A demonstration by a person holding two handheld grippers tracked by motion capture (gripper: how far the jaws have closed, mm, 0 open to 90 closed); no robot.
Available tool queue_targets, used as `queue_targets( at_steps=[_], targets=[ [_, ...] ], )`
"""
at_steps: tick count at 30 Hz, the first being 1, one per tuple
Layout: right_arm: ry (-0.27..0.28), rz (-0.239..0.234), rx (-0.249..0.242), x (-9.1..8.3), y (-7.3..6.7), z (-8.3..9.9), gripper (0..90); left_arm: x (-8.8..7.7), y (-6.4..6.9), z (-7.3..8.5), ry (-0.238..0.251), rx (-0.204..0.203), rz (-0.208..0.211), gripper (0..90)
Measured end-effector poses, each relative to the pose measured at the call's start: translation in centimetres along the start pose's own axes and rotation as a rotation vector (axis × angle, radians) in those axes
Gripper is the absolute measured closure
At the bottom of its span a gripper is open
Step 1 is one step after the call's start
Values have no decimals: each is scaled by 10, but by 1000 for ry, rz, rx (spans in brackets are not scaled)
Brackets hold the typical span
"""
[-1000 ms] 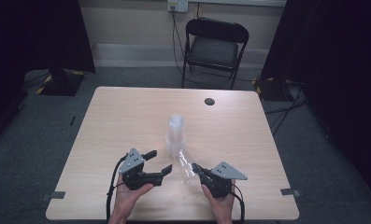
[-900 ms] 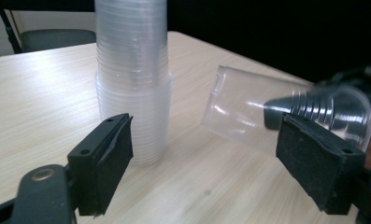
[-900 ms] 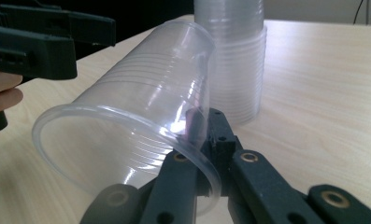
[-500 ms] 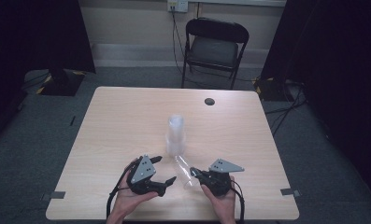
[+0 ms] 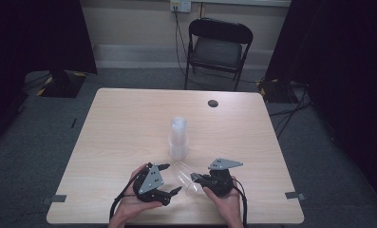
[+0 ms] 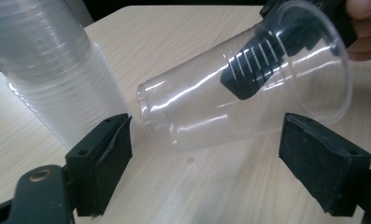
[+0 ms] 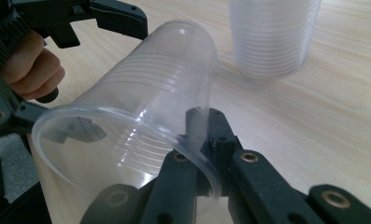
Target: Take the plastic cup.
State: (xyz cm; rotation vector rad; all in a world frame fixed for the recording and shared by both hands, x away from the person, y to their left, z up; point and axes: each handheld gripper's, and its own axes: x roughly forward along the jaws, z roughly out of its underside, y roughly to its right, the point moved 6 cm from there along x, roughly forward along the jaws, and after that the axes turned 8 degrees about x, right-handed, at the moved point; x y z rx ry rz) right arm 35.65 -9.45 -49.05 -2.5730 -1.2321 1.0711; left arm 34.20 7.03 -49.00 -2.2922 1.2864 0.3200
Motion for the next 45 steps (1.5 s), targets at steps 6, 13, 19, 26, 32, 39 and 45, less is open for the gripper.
queue_targets(
  at_steps=[6,13,19,26,32,39,45],
  targets=[
    [-24,-13,36,2,1,-2,896,2,4,1,-25,74,-17,159],
    [-50,-21,48,3,-2,-6,896,6,5,2,-42,106,-55,148],
    [-92,-23,61,7,-4,-9,897,10,7,3,-63,142,-86,132],
    [-124,-11,82,12,-2,-8,895,11,10,4,-68,154,-89,145],
    [-148,3,82,14,0,-10,894,14,15,0,-52,180,-75,150],
    [-156,7,92,17,0,-12,891,16,18,-3,-41,179,-74,151],
    [-179,1,80,22,-2,-12,888,21,24,-7,-26,193,-61,153]
  ],
)
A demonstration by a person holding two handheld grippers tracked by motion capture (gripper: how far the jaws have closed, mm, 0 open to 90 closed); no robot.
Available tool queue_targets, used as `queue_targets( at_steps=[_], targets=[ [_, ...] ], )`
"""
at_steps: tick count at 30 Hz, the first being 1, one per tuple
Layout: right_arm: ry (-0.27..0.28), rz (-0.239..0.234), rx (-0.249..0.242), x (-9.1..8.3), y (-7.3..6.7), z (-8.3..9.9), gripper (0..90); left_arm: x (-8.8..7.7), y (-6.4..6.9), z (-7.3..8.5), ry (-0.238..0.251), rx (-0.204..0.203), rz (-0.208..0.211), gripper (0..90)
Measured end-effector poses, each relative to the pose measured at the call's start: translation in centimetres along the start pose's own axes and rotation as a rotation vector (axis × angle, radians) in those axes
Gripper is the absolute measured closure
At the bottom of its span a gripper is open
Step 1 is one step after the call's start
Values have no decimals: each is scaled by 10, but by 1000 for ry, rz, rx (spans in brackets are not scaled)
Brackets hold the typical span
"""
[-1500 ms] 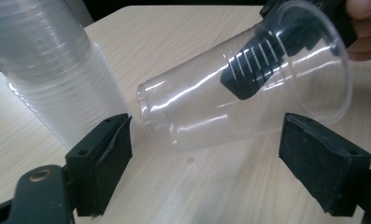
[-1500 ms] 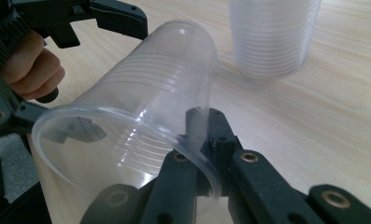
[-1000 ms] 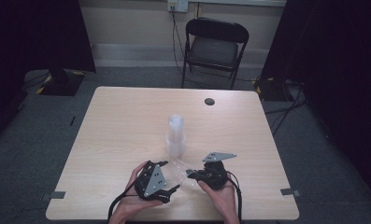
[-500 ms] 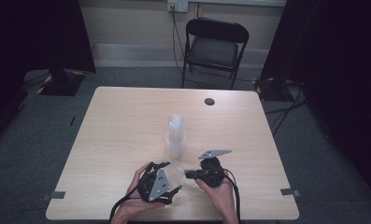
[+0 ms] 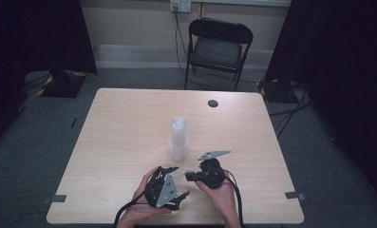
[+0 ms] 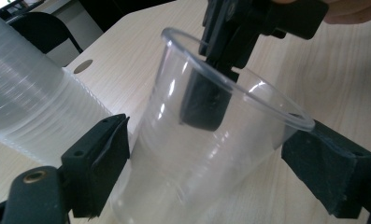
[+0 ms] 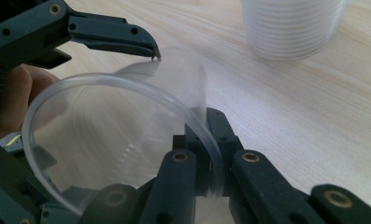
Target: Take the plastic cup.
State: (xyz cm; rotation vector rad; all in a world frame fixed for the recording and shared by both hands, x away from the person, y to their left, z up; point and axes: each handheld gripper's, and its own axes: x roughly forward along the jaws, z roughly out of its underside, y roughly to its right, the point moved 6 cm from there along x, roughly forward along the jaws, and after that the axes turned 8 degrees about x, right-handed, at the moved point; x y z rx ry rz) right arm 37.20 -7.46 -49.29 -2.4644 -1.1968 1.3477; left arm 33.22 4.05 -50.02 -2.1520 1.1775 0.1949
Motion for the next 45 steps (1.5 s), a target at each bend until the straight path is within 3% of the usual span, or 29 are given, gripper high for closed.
queue_targets(
  at_steps=[6,16,19,21,30,33,45],
  targets=[
    [-14,-4,-11,3,-3,-1,888,2,2,-1,-3,-1,17,161],
    [-40,-22,-10,8,-7,-3,886,5,4,-4,-3,9,-16,218],
    [-58,-21,-6,10,-7,-2,877,2,4,-8,28,1,-18,247],
    [-64,-20,-12,11,-7,-1,879,1,3,-9,22,7,-17,251],
    [-46,-15,-40,9,-9,-2,883,4,3,-9,33,-28,-8,242],
    [-39,8,-64,5,-17,-1,888,4,5,-11,47,-37,-2,262],
    [-31,-26,-41,2,-15,-3,890,7,4,-14,53,-43,-13,252]
  ],
)
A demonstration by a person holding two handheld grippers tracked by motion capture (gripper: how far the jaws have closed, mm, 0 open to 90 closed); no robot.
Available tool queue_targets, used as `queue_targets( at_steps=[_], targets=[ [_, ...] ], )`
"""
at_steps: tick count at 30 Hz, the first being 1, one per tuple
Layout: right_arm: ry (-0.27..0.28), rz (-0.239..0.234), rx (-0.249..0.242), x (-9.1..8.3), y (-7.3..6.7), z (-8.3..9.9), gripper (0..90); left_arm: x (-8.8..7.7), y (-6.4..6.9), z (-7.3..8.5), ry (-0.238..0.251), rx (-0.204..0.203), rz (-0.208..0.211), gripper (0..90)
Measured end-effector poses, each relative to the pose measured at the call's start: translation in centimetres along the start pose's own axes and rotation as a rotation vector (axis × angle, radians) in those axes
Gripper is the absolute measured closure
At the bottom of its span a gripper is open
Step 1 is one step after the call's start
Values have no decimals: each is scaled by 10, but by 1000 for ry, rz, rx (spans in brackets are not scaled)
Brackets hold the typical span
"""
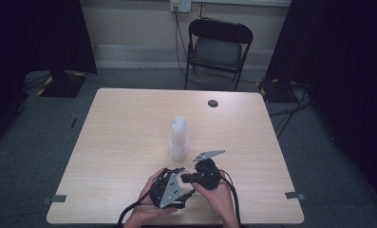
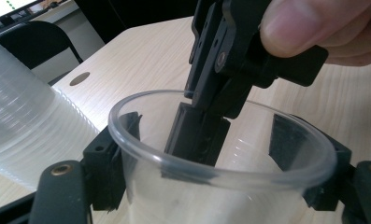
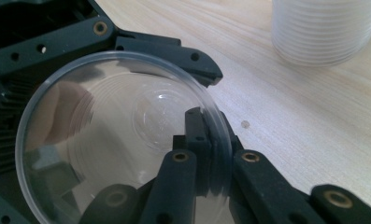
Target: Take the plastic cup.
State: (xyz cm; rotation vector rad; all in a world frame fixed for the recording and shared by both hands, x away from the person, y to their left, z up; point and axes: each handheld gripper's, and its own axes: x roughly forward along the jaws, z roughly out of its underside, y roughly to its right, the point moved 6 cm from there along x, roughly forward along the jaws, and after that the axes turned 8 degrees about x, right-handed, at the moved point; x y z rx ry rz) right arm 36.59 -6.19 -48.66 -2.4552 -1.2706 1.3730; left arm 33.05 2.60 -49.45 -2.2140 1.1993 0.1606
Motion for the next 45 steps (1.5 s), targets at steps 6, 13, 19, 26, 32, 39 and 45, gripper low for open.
queue_targets(
  at_steps=[6,13,19,26,32,39,45],
  targets=[
    [0,9,6,0,2,0,877,0,0,0,7,-9,1,275],
    [34,4,16,-2,4,-2,814,-1,-5,0,36,-74,-10,276],
    [67,-1,27,-4,4,-4,770,-2,-8,2,45,-97,-17,276],
    [109,-5,37,-8,5,-7,706,-3,-12,4,37,-132,-24,276],
    [144,-19,38,-12,4,-8,684,-4,-15,7,41,-184,-33,276],
    [193,-46,36,-14,3,-12,663,-6,-20,10,49,-221,-39,276],
    [269,-55,41,-25,4,-13,653,-10,-28,12,53,-262,-48,276]
  ],
)
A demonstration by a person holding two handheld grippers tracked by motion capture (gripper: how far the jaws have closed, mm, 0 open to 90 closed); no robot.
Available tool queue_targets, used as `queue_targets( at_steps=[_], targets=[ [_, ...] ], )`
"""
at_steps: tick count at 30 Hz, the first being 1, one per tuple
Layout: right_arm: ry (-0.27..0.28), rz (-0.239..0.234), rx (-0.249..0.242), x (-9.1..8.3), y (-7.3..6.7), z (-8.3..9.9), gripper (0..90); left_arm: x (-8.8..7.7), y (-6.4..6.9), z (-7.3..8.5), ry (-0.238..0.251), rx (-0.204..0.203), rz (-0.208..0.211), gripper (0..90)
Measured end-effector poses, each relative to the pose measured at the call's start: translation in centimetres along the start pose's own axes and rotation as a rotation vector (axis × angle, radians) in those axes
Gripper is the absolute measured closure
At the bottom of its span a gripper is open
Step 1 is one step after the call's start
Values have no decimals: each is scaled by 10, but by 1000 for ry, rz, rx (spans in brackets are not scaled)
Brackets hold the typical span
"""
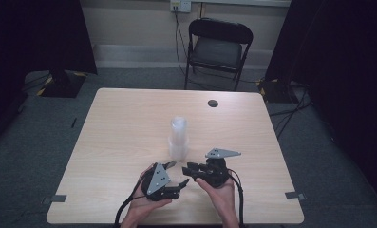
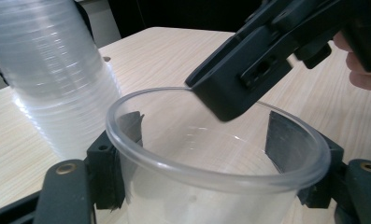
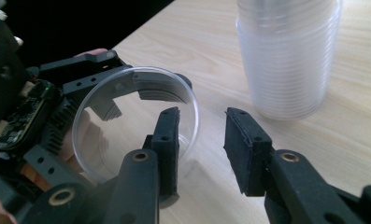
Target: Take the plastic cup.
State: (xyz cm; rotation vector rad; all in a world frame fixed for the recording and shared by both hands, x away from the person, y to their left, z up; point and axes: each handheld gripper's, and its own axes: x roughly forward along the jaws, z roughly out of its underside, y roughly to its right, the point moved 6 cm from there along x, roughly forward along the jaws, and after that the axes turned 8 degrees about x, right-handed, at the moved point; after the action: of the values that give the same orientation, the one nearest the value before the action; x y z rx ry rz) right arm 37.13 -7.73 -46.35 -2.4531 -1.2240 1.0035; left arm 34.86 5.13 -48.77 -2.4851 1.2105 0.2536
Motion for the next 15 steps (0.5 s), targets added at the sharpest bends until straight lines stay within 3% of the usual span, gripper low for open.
queue_targets(
  at_steps=[5,6,7,15],
  targets=[
    [32,-12,-7,-5,0,-2,628,-1,-6,2,-18,-23,-3,275],
    [54,-45,-24,-7,-3,-3,612,-1,-7,3,-18,-31,-7,275],
    [67,-48,-26,-9,-3,-4,607,-2,-9,4,-21,-34,-11,275],
    [113,-29,-27,-15,0,-6,583,-10,-24,5,-12,-73,-46,276]
  ],
)
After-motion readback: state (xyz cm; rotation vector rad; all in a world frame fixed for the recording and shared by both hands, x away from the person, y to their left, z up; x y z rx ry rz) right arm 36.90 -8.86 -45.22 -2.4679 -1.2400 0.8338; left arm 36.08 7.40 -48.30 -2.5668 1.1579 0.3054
